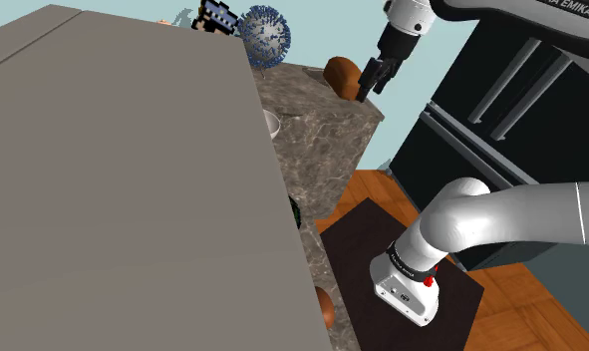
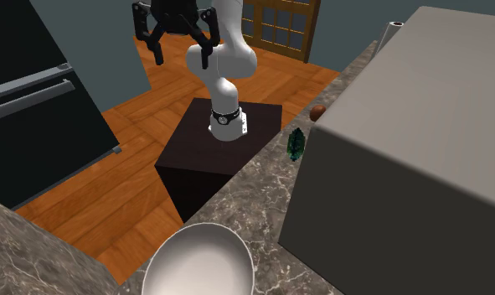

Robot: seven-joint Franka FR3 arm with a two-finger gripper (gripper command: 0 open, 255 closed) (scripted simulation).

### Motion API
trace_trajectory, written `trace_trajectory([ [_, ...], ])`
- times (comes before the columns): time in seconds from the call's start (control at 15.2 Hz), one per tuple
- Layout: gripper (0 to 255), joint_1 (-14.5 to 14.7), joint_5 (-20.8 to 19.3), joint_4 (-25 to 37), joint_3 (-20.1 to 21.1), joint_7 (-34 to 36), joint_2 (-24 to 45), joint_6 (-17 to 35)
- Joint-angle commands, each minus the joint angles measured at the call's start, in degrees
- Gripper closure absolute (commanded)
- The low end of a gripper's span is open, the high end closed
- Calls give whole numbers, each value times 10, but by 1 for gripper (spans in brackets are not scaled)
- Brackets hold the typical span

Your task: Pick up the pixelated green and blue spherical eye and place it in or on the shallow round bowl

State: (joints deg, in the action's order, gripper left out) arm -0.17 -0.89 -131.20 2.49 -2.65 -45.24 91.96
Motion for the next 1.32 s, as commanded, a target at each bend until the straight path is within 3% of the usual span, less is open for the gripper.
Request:
trace_trajectory([
  [0.0, 0, 0, 0, 0, 0, 0, 0, 0],
  [0.66, 0, 45, 81, -99, 107, 112, -12, 72],
  [1.25, 0, 86, 157, -136, 218, 214, 41, 159],
])
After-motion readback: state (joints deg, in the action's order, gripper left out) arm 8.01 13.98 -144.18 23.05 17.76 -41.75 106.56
